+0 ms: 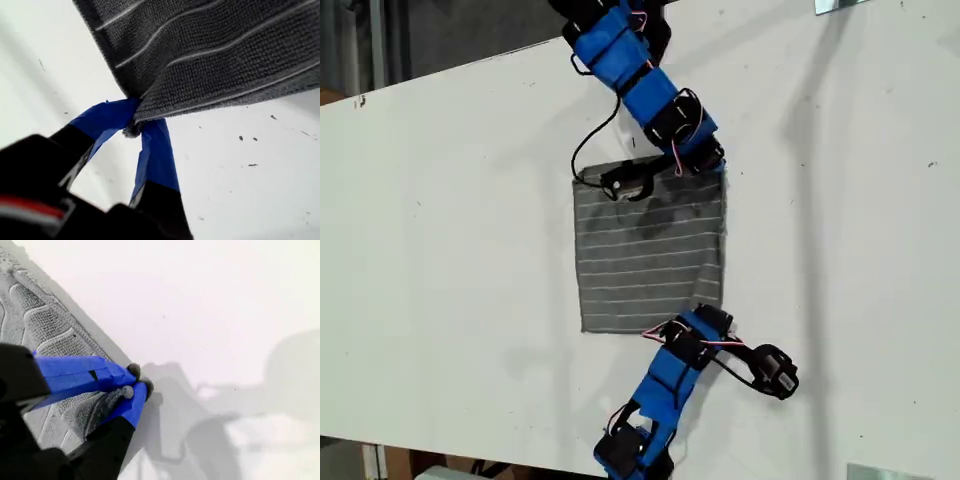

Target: Grasp corners of a square towel and fold twice.

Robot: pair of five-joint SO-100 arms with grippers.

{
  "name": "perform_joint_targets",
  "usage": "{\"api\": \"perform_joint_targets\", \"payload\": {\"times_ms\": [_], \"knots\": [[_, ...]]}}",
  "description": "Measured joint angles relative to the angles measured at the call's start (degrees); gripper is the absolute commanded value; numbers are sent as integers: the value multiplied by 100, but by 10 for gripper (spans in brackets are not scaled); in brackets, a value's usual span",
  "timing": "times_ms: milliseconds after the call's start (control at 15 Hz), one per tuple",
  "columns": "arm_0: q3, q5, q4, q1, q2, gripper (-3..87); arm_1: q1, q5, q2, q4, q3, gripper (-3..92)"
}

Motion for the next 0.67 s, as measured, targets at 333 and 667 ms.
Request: {"api": "perform_joint_targets", "payload": {"times_ms": [333,667], "knots": [[-44,1301,-475,132,958,-1,-44,-158,-246,1415,-1608,-1],[-18,1556,-316,202,2030,-1,132,-246,272,1890,-1617,-1]]}}
